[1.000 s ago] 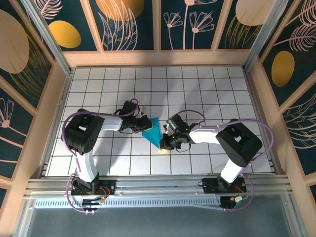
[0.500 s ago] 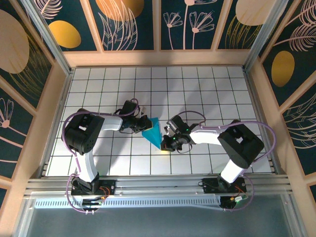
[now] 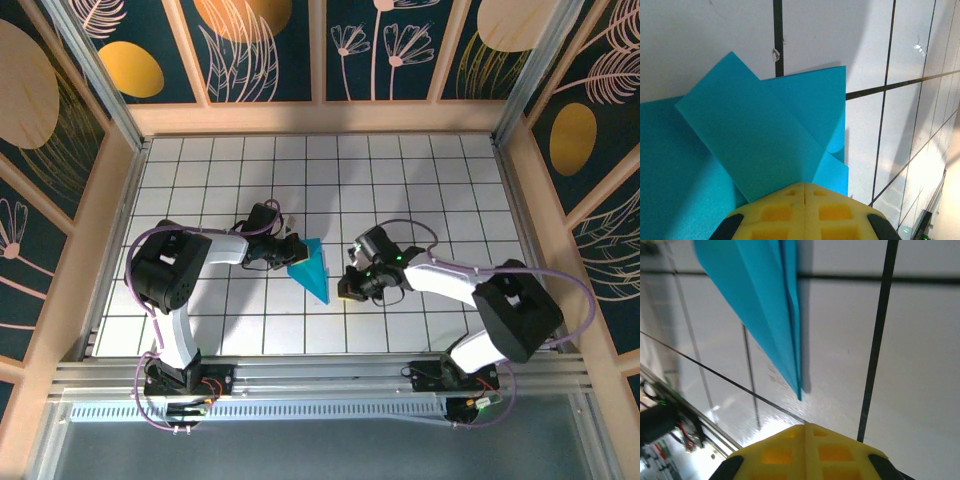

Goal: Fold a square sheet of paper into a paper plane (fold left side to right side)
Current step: Fourth fold the wing at the center of the table.

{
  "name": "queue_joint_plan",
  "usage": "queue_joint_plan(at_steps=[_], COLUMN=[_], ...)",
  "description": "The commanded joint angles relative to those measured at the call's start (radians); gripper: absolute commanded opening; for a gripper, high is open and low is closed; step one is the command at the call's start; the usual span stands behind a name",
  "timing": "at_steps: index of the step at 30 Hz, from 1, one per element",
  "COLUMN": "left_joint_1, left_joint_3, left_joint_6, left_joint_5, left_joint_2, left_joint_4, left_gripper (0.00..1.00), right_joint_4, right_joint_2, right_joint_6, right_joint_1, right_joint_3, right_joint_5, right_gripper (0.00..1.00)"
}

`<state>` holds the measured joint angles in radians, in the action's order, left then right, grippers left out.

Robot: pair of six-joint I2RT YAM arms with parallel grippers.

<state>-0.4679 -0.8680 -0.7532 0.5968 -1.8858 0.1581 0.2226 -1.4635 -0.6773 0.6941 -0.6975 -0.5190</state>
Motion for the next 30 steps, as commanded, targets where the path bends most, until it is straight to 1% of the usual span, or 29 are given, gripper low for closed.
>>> queue_joint_plan(at_steps=[1, 4, 8, 13, 15, 19, 30], left_joint_1=[0.003, 0.003, 0.004, 0.010, 0.008, 0.009, 0.009], left_joint_3=[0.024, 0.010, -0.029, -0.064, -0.059, -0.006, 0.126], left_joint_6=[-0.001, -0.003, 0.005, 0.031, 0.045, 0.060, 0.021], left_joint_5=[-0.071, -0.063, -0.076, -0.177, -0.246, -0.377, -0.502], left_joint_2=[-0.021, 0.017, 0.091, 0.226, 0.277, 0.381, 0.541], left_joint_4=[-0.045, -0.045, -0.072, -0.134, -0.167, -0.199, -0.203], left_gripper=[0.00, 0.00, 0.06, 0.22, 0.25, 0.28, 0.33], right_joint_4=[-0.094, -0.173, -0.227, -0.293, -0.301, -0.313, -0.292], right_joint_2=[0.034, 0.014, -0.055, -0.156, -0.189, -0.258, -0.394], right_joint_6=[0.021, 0.023, 0.055, 0.089, 0.102, 0.128, 0.183], right_joint_1=[-0.043, -0.056, -0.056, -0.052, -0.051, -0.043, -0.007], right_joint_3=[0.025, 0.010, -0.042, -0.123, -0.153, -0.204, -0.305], right_joint_5=[-0.043, -0.034, 0.005, 0.030, 0.040, 0.024, 0.024], right_gripper=[0.14, 0.23, 0.32, 0.38, 0.40, 0.41, 0.43])
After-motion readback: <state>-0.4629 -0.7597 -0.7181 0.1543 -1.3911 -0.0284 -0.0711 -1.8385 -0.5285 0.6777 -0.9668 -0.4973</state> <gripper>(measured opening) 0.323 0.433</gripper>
